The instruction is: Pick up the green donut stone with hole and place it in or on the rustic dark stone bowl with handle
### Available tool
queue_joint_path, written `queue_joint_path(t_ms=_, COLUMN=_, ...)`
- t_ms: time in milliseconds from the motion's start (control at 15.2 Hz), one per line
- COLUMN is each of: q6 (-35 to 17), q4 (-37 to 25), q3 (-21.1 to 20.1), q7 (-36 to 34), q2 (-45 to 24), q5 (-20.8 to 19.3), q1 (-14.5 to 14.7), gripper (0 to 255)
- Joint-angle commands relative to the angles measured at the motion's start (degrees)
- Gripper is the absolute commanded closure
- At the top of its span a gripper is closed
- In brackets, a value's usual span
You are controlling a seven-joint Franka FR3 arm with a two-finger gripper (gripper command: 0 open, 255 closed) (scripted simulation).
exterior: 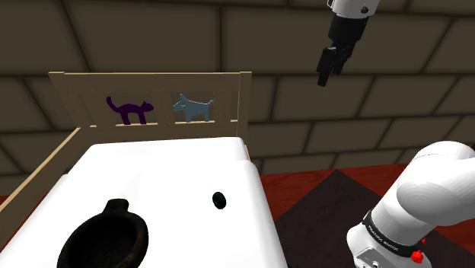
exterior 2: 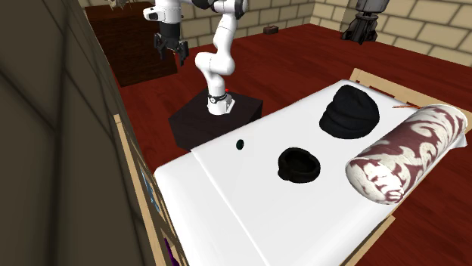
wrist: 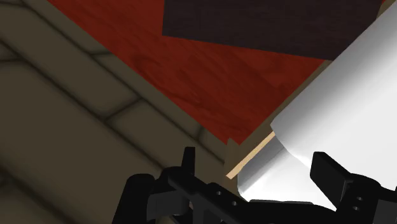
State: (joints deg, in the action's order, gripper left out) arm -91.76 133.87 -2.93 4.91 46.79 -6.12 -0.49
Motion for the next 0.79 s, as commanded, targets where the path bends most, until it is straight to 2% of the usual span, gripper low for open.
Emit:
queue_joint_path(t_ms=0, q6=0.0, q4=0.0, q3=0.0, q7=0.0, q2=0.0, q5=0.0, q1=0.0, gripper=0)
queue_joint_path(t_ms=726, q6=-12.5, q4=13.3, q3=-8.3, q7=-14.1, q2=-0.7, q5=11.6, q1=3.7, gripper=0)
